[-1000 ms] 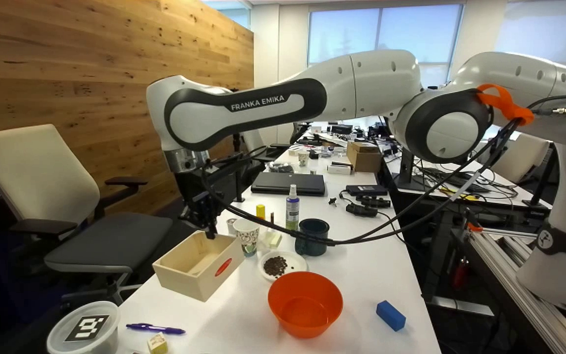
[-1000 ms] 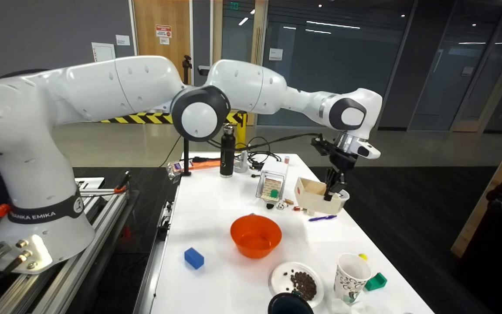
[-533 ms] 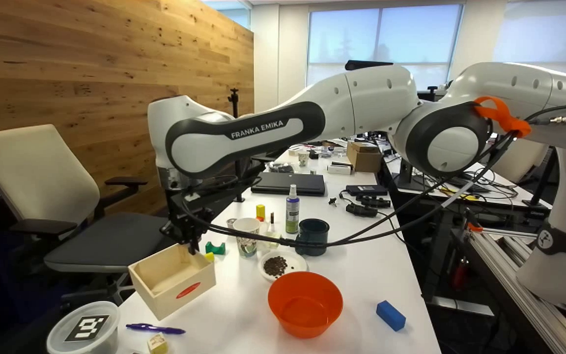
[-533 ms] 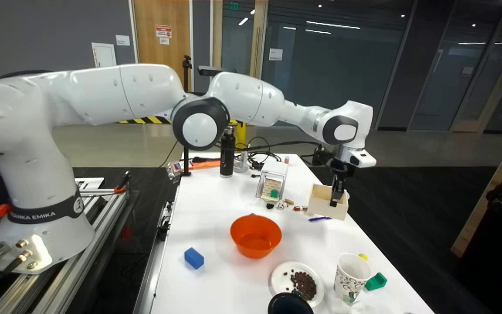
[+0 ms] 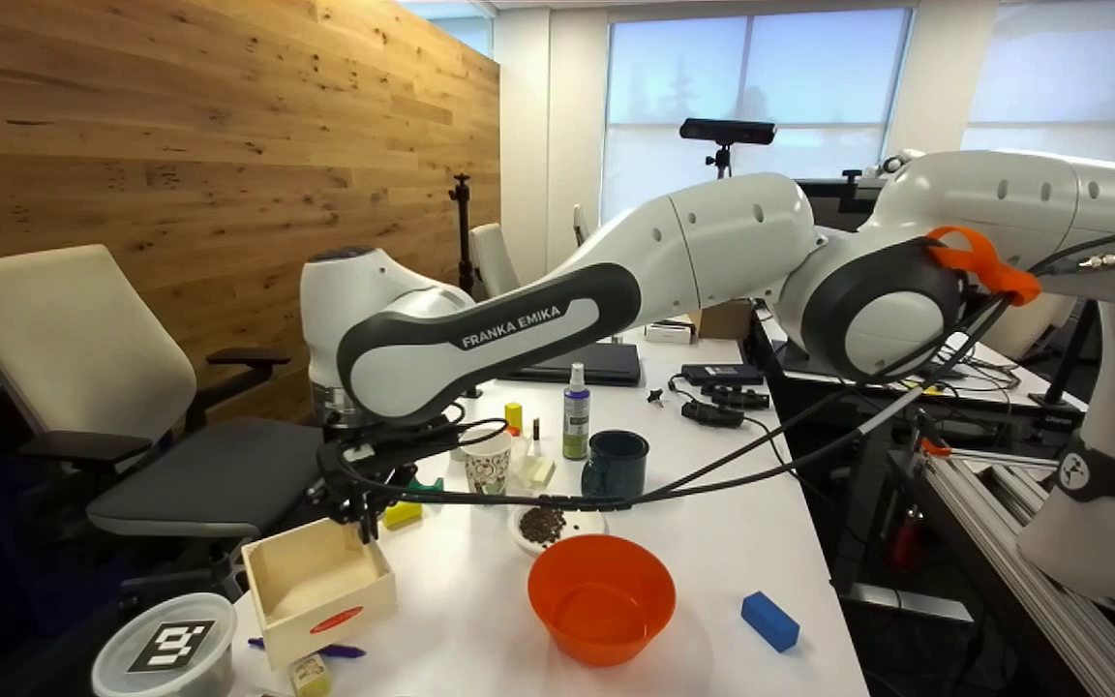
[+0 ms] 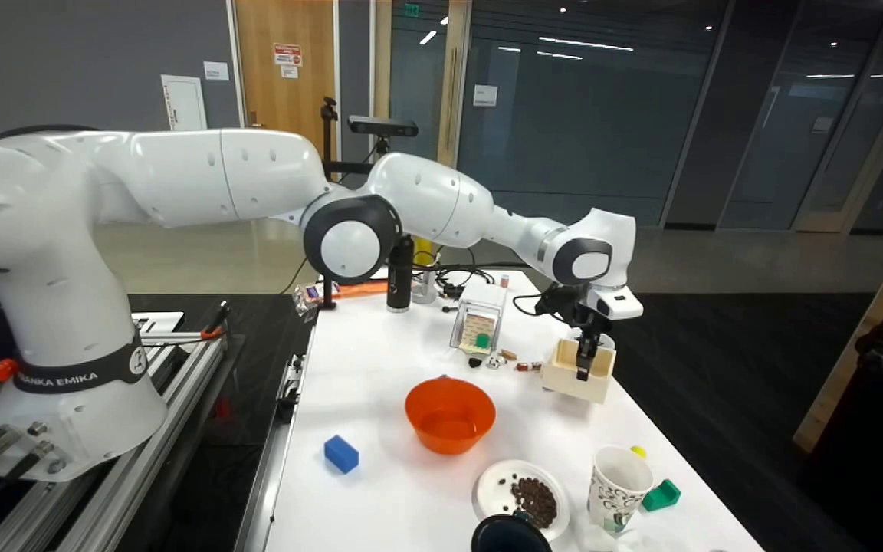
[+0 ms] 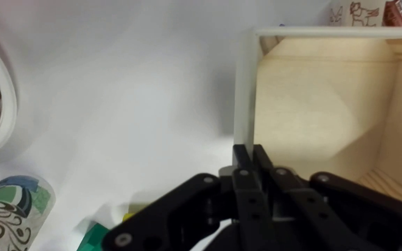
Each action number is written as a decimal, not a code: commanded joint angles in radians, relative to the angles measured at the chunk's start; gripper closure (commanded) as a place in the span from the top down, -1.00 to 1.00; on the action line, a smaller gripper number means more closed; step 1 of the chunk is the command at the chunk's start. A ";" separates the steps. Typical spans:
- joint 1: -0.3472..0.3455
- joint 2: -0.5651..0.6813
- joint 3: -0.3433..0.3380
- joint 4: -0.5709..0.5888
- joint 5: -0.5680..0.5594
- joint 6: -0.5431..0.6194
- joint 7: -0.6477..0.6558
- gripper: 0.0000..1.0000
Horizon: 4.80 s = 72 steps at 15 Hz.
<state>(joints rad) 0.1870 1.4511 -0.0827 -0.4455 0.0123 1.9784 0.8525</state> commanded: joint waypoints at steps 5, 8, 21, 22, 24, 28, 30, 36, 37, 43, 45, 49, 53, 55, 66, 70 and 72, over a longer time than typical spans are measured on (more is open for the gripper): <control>0.052 0.008 -0.035 -0.016 -0.033 -0.023 0.232 -0.97; 0.071 0.000 -0.054 -0.017 -0.043 -0.059 0.331 -0.97; 0.108 0.004 -0.057 0.004 -0.114 -0.024 0.239 -0.97; 0.105 0.004 -0.055 0.004 -0.118 -0.020 0.185 -0.97; 0.103 0.005 -0.055 0.005 -0.121 -0.012 0.082 -0.97; 0.069 0.017 -0.053 0.004 -0.116 0.053 -0.151 -0.97; 0.039 0.026 -0.044 0.003 -0.105 0.129 -0.269 -0.97; -0.082 0.038 -0.002 -0.026 -0.064 0.286 -0.491 -0.97; -0.103 0.041 -0.001 -0.030 -0.067 0.306 -0.524 -0.97; -0.216 0.042 0.012 -0.053 -0.074 0.340 -0.717 -0.97; -0.237 0.042 0.004 -0.057 -0.081 0.323 -0.747 -0.97; -0.256 0.042 0.023 -0.052 -0.074 0.331 -0.816 -0.97; -0.233 0.041 0.020 -0.039 -0.077 0.296 -0.801 -0.97; -0.216 0.040 0.014 -0.030 -0.079 0.276 -0.775 -0.97; -0.194 0.039 0.029 -0.046 -0.070 0.268 -0.768 -0.97; -0.178 0.035 0.033 0.079 -0.075 0.102 -0.812 -0.97; -0.170 -0.041 0.034 0.007 -0.073 0.103 -0.813 -0.97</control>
<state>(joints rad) 0.0097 1.4752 -0.0564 -0.4317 -0.0671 2.1421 0.0674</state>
